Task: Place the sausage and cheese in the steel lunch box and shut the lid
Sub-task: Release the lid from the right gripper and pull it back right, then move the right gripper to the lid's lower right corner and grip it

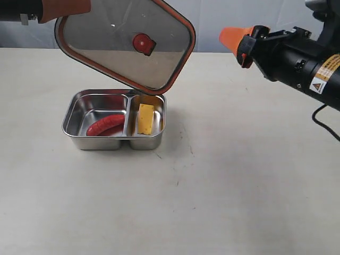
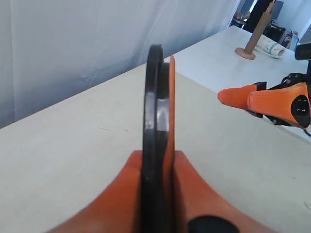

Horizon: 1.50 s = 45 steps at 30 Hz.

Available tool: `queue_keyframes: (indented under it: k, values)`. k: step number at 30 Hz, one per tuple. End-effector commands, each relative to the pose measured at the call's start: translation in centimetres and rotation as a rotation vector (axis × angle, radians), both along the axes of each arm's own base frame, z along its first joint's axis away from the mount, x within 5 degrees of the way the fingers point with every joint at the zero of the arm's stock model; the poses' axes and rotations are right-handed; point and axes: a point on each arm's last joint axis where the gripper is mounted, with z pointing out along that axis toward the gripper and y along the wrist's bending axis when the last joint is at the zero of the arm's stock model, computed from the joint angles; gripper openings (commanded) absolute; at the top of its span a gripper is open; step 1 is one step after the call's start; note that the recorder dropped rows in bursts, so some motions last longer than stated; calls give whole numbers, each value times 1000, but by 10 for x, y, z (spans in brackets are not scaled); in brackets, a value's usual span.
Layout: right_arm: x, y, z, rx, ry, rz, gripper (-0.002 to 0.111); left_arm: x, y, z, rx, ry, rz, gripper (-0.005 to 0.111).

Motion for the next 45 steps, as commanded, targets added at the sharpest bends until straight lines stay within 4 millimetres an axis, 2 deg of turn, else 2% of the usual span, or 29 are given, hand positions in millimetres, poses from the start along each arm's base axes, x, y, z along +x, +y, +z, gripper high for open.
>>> queue_keyframes:
  k: [1,6,10,13,17,21,25,27,28,29,31,32,34,45]
  values:
    - [10,5,-16,129,-3,94,65,-6,1,10,-12,6,-1,0]
    - [24,-2,-41,256,-10,165,65,-14,0,20,-2,-15,-2,0]
    - [39,-18,-74,217,78,148,65,-17,0,25,-1,-30,-2,0]
    - [48,-18,-84,187,106,205,57,-17,0,25,-3,-33,-2,0]
    - [62,-13,-72,191,80,270,41,-16,0,26,-15,-47,1,0]
    - [75,-7,-56,195,55,335,41,-16,0,26,-8,-54,-1,0]
    - [78,-6,-51,204,62,351,39,-17,0,26,-4,-54,-2,0]
    - [74,-1,-53,165,65,408,42,-16,0,27,-9,-60,-1,0]
    - [71,3,-52,138,75,460,49,-16,0,27,-13,-69,0,0]
    - [71,6,-51,136,71,472,51,-16,0,27,-15,-69,1,0]
    - [71,14,-47,133,23,478,48,-16,0,27,-15,-69,1,0]
    - [71,19,-45,140,-7,467,40,-16,0,27,-11,-69,0,0]
    - [69,23,-45,138,-5,480,33,-16,0,27,-12,-71,0,0]
    - [70,33,-51,54,-17,429,33,-16,0,28,-20,-75,2,0]
